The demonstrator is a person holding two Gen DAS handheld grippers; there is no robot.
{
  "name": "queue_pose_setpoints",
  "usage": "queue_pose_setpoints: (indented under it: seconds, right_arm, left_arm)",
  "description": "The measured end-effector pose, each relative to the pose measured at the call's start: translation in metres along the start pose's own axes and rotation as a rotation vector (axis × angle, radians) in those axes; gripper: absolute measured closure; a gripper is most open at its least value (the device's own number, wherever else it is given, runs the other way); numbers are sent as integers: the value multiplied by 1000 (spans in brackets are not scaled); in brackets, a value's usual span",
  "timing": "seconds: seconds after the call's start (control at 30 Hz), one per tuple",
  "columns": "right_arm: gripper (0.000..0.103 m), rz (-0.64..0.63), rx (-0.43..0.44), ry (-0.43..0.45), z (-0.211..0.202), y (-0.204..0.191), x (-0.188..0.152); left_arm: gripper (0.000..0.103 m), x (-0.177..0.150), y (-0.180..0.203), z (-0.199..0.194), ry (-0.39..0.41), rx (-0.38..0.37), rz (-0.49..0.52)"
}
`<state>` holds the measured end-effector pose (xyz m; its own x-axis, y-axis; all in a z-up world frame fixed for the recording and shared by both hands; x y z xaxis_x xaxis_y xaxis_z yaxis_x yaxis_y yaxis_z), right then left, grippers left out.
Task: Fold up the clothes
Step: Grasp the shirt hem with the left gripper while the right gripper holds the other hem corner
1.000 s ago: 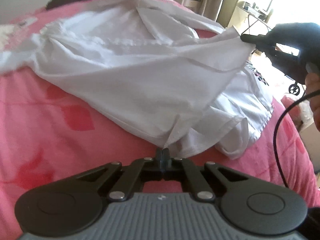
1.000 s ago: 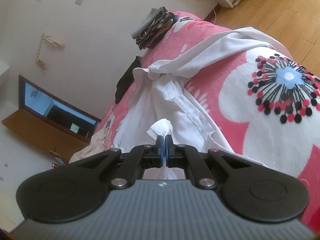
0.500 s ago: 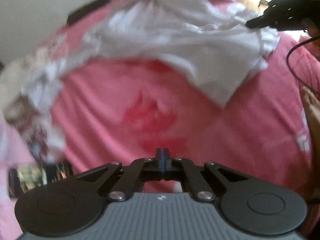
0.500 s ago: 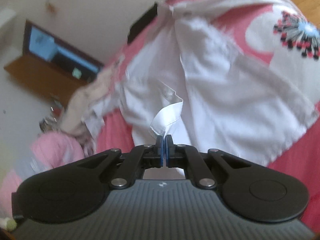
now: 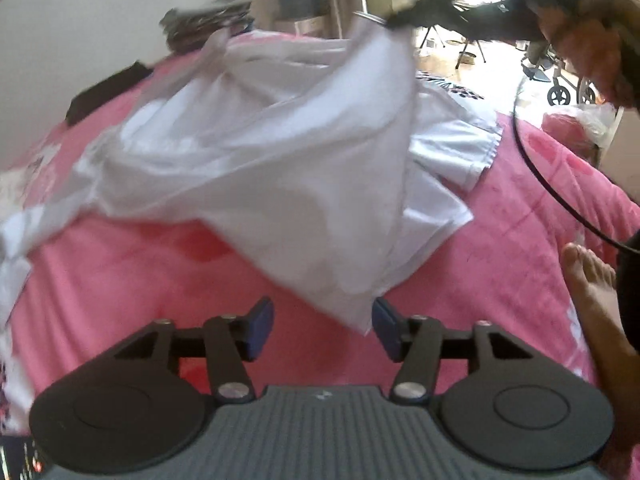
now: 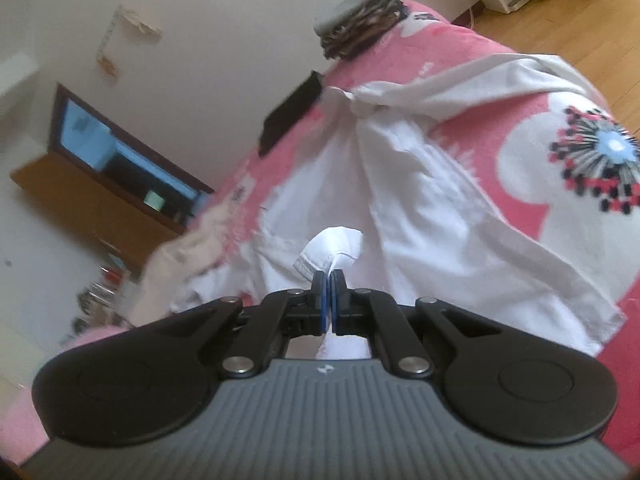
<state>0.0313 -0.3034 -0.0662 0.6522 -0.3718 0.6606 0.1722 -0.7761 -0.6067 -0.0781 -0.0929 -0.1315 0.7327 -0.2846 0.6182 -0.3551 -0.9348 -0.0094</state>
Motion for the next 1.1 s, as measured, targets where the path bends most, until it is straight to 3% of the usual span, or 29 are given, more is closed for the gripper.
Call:
queue_pose_setpoints:
  seconds: [0.27, 0.43, 0.57, 0.67, 0.87, 1.0, 1.1]
  right_arm:
    - [102, 4, 97, -40, 17, -34, 0]
    - [102, 14, 145, -29, 17, -47, 8]
    - [102, 31, 176, -10, 13, -51, 17]
    - [102, 30, 196, -2, 11, -57, 19]
    - [102, 7, 198, 11, 2, -61, 20]
    - [102, 7, 185, 6, 1, -57, 17]
    - [102, 5, 169, -1, 1, -53, 13]
  left_arm:
    - [46, 7, 26, 29, 15, 63, 23]
    - [44, 11, 37, 21, 31, 42, 23]
    - [44, 19, 33, 21, 58, 75, -19]
    - [45, 23, 16, 25, 58, 117, -106]
    - [61, 5, -24, 45, -49, 252, -185]
    - [93, 0, -34, 45, -68, 247, -222]
    - [97, -1, -39, 36, -77, 214, -269]
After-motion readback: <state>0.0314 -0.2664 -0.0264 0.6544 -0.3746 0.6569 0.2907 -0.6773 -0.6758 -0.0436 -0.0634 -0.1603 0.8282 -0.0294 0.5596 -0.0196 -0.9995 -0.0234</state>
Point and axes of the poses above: each gripper's, at about its wrist camera, not at the fingertips, and z roughly the way its jaws point, y to its right, x to its top, the point moved 10 cm from there along z, roughly the way its jaws point, and after that the axes turned 15 degrees about -z, right-handed, at the moved point
